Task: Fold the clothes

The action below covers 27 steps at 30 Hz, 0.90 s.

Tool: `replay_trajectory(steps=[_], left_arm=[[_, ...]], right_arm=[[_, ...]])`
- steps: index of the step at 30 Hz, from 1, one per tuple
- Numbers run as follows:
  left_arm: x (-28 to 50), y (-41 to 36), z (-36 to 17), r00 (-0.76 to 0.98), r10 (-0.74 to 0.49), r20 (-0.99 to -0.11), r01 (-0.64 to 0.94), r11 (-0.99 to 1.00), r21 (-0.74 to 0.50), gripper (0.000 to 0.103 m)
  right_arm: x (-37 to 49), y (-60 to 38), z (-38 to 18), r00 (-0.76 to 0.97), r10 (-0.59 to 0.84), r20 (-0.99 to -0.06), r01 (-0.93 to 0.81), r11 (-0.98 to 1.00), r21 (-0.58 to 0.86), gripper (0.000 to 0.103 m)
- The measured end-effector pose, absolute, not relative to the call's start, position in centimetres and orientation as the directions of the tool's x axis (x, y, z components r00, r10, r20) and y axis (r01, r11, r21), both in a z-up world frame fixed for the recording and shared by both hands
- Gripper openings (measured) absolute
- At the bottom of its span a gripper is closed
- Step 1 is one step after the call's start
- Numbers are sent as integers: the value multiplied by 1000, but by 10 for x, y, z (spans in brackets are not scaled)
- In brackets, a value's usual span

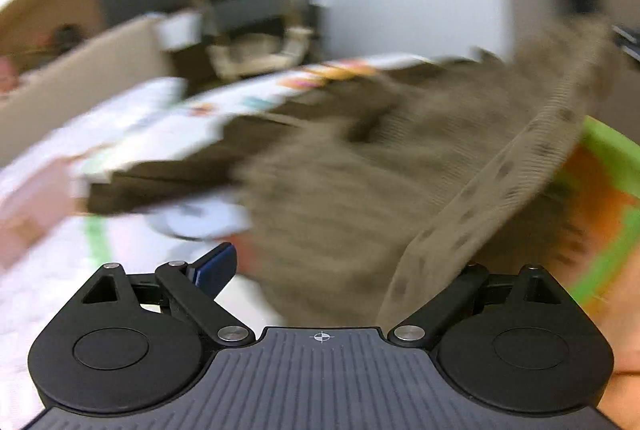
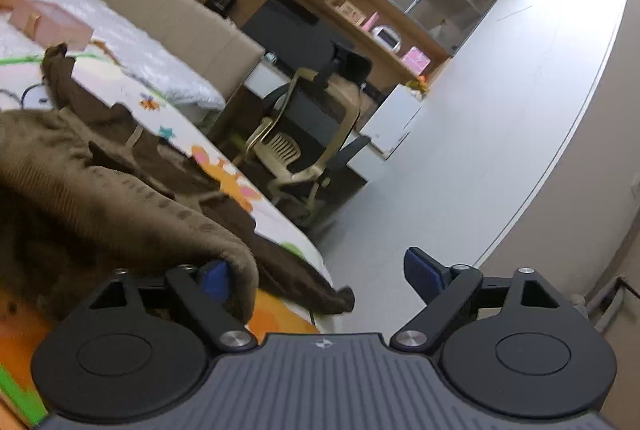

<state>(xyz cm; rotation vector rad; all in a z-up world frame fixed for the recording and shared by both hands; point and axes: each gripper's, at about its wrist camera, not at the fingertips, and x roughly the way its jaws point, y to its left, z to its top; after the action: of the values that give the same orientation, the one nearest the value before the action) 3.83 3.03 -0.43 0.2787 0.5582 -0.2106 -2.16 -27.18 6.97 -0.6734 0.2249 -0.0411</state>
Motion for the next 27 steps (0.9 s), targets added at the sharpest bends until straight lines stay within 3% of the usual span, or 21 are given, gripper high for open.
replay_trajectory(steps=[3, 10, 14, 19, 23, 27], left_arm=[[44, 59, 15, 868, -27, -497, 141, 971, 195, 97], [35, 84, 43, 900, 57, -433, 40, 977, 210, 97], [29, 82, 36, 882, 10, -470, 86, 979, 182, 96], [24, 66, 11, 831, -99, -547, 211, 966, 146, 96], [23, 52, -6, 804, -125, -581, 263, 952, 159, 96], [24, 64, 4, 839, -24, -543, 171, 960, 222, 96]], right_arm=[[-26, -271, 66, 970, -85, -227, -82, 766, -638, 92], [-39, -256, 34, 914, -37, -404, -307, 588, -748, 99], [-54, -258, 34, 852, 59, -521, -430, 647, -630, 99], [-50, -238, 17, 817, 145, -558, -498, 664, -557, 101], [-21, -231, 0, 863, 57, -502, -404, 675, -617, 100], [-18, -237, 44, 958, -3, -288, -204, 698, -686, 96]])
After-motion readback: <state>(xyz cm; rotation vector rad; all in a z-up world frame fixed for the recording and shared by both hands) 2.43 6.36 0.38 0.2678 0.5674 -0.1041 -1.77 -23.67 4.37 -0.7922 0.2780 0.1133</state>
